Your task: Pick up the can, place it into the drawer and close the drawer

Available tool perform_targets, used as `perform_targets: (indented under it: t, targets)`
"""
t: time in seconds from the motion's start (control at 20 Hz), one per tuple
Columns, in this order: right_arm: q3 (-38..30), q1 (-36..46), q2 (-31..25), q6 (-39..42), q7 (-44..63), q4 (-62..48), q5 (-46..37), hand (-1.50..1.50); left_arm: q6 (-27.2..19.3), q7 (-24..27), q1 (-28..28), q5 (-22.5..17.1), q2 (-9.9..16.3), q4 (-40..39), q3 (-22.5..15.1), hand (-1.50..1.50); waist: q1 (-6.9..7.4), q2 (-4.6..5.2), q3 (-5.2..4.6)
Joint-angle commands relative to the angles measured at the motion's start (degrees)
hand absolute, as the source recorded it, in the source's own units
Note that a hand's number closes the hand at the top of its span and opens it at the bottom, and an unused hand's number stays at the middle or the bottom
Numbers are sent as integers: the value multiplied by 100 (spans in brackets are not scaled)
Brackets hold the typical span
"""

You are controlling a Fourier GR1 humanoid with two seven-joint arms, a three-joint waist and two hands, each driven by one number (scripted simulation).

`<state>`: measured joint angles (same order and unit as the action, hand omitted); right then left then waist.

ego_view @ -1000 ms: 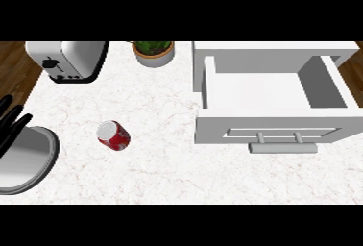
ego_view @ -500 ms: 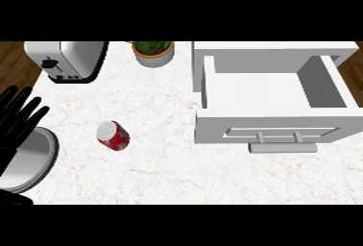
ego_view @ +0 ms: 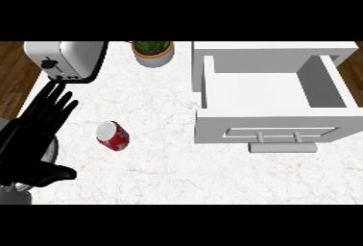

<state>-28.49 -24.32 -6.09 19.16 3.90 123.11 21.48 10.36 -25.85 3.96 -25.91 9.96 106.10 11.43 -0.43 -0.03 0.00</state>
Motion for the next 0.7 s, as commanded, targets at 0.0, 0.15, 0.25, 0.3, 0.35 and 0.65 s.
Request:
perform_targets:
  t: [0.0, 0.15, 0.25, 0.3, 0.35, 0.65]
  targets:
    - [-413, 144, -303, 326, 19, -382, 259, -150, 293, 594, -193, 310, -121, -484, -82, -150, 15, 2, -1]
    - [-225, 441, -81, 49, 147, -188, -154, -150, 216, 632, 45, 496, -165, -852, -217, -150, 24, 4, -1]
    - [-160, 173, 179, 211, 185, -7, -72, -150, -47, 683, 521, 765, -175, -1215, -248, -150, 1, 4, -1]
    - [-465, 242, 31, 335, -22, -289, 69, -150, 301, 986, 293, 695, -50, -1394, -114, -150, 8, 3, -1]
    - [-805, 127, -305, 582, 35, -435, 561, -150, 97, 1266, 330, 1047, -302, -1657, -314, -150, -19, 4, -1]
    - [-892, 460, -378, 398, 551, -356, 658, -150, 40, 1791, 159, 1308, -430, -2080, -338, -150, 23, 5, -1]
